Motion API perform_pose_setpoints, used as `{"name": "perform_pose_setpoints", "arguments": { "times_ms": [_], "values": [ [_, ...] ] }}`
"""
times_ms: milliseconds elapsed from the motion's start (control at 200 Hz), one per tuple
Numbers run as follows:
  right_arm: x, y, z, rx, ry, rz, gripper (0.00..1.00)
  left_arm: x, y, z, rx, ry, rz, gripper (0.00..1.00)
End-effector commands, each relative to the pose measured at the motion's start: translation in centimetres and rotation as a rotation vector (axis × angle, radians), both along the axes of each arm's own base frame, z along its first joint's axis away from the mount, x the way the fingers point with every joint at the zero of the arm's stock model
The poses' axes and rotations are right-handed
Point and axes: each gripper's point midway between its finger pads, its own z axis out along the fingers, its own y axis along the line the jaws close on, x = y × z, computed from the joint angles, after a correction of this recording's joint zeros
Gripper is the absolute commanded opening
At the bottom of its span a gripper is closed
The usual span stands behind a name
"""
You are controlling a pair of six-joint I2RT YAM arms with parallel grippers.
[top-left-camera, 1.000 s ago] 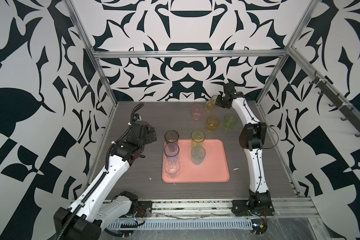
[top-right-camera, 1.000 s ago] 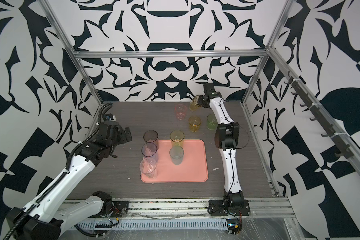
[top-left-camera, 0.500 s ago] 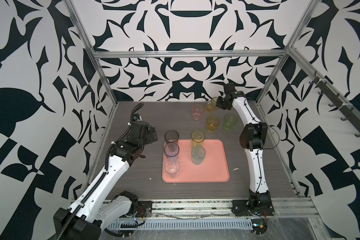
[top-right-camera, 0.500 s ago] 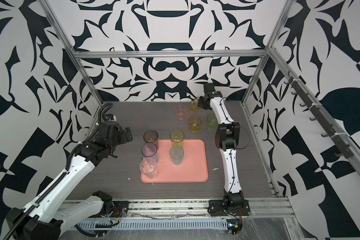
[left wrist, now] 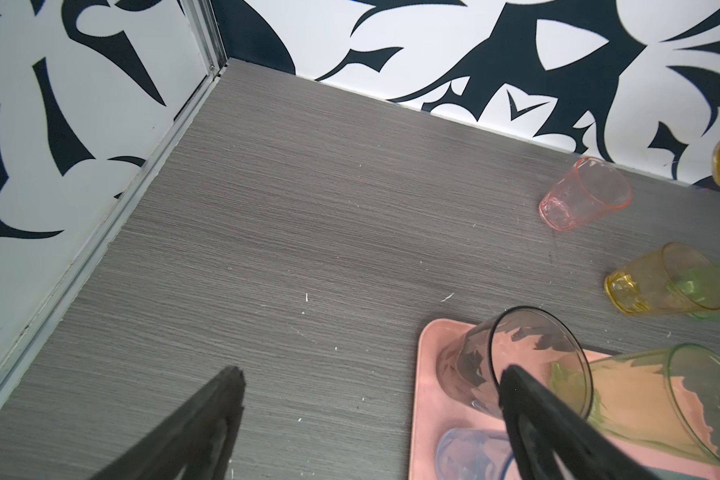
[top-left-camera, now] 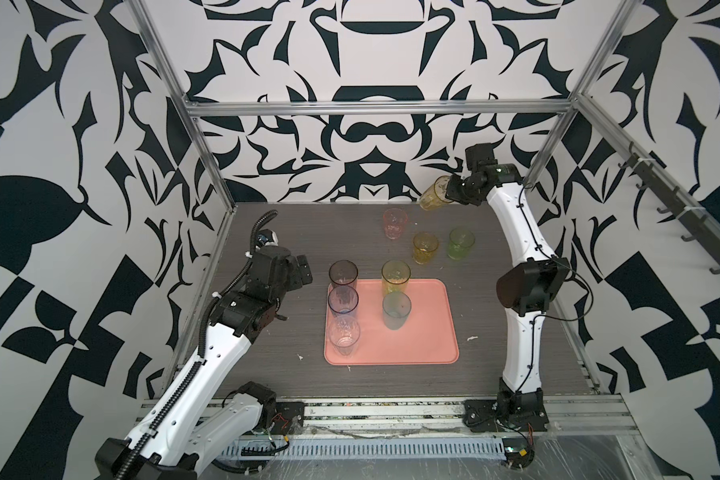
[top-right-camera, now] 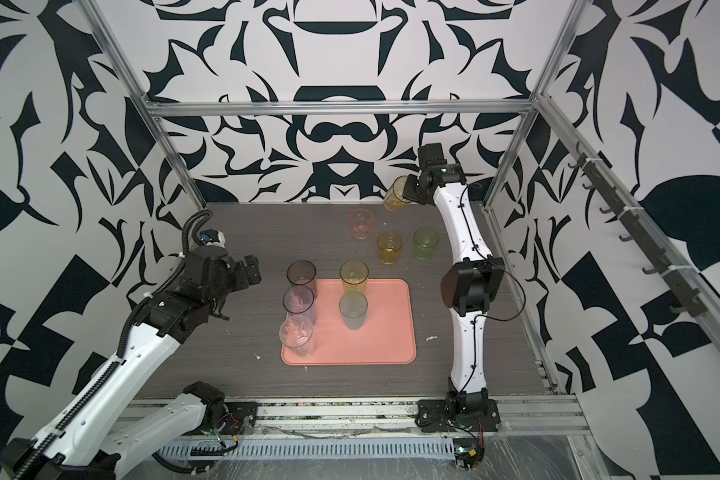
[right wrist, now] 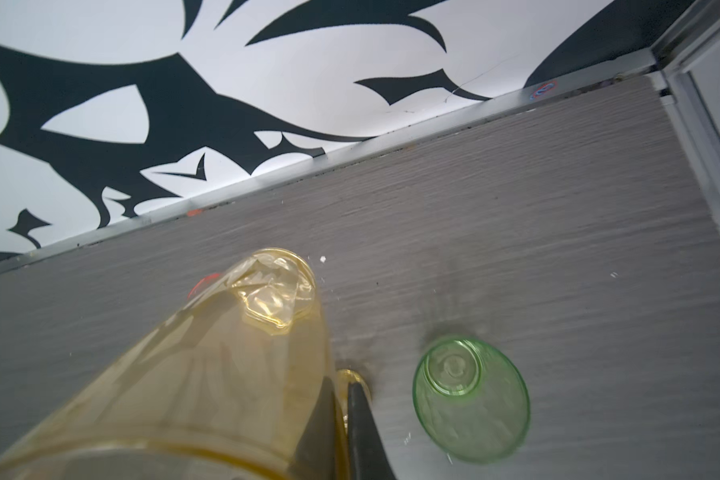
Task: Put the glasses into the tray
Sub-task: 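Close the right gripper and lift the tall yellow glass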
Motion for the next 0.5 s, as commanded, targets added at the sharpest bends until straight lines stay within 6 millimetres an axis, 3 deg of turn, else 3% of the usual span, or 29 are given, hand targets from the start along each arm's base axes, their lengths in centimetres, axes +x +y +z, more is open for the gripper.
{"name": "perform_pose_setpoints", "arguments": {
  "times_ms": [0,495],
  "values": [
    [-3.0,0.1,2.5,-0.049,-0.003,0.018,0.00,-0.8,0.6,0.1,-0.020,-0.012,0.024,0.99],
    [-13.4,0.8,5.3,-0.210,-0.004,0.055,0.00,-3.6,0.9,0.6,-0.081,-0.026,-0.008,0.99]
  ]
}}
